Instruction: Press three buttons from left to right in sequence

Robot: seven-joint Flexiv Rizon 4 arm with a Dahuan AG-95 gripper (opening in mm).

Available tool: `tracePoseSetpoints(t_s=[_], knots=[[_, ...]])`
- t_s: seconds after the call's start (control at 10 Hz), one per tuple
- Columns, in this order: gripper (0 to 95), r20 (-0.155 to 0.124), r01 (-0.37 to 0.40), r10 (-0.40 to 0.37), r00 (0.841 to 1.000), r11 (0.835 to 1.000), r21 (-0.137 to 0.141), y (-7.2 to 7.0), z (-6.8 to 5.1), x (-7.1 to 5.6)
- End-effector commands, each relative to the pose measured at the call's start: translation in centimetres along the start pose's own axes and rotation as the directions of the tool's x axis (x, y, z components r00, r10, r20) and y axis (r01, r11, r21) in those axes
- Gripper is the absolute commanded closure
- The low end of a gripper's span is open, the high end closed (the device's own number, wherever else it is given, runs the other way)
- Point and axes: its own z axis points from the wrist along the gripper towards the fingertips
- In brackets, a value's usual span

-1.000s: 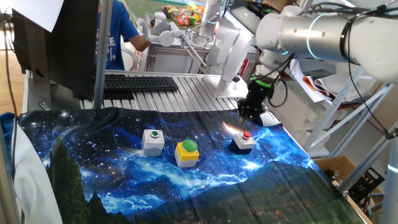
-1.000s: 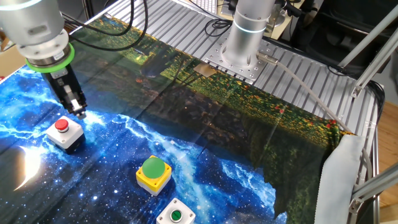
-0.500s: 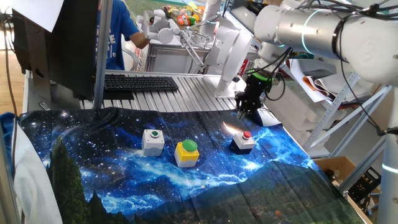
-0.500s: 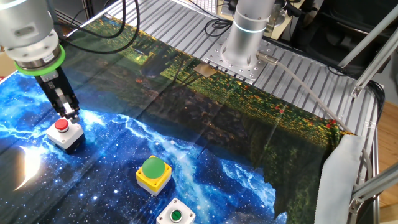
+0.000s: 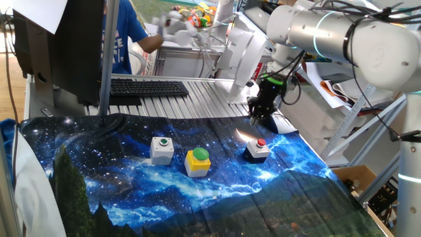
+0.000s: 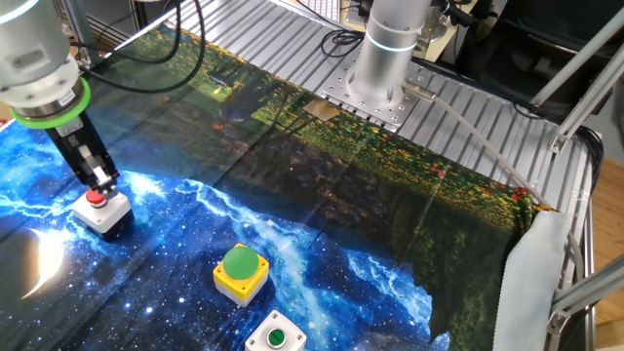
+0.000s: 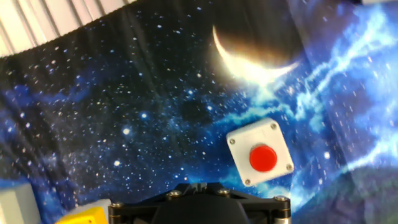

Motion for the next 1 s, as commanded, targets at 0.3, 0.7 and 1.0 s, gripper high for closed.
tracePoseSetpoints(t_s=[0.3, 0.7, 1.0], knots=[[95.0, 0.020, 0.274, -0.274, 0.962, 0.961, -0.024, -0.02, 0.08, 0.40], [95.0, 0.184, 0.379, -0.387, 0.904, 0.922, 0.077, -0.02, 0.08, 0.40], [95.0, 0.157, 0.387, -0.390, 0.907, 0.921, 0.052, -0.02, 0.03, 0.42]])
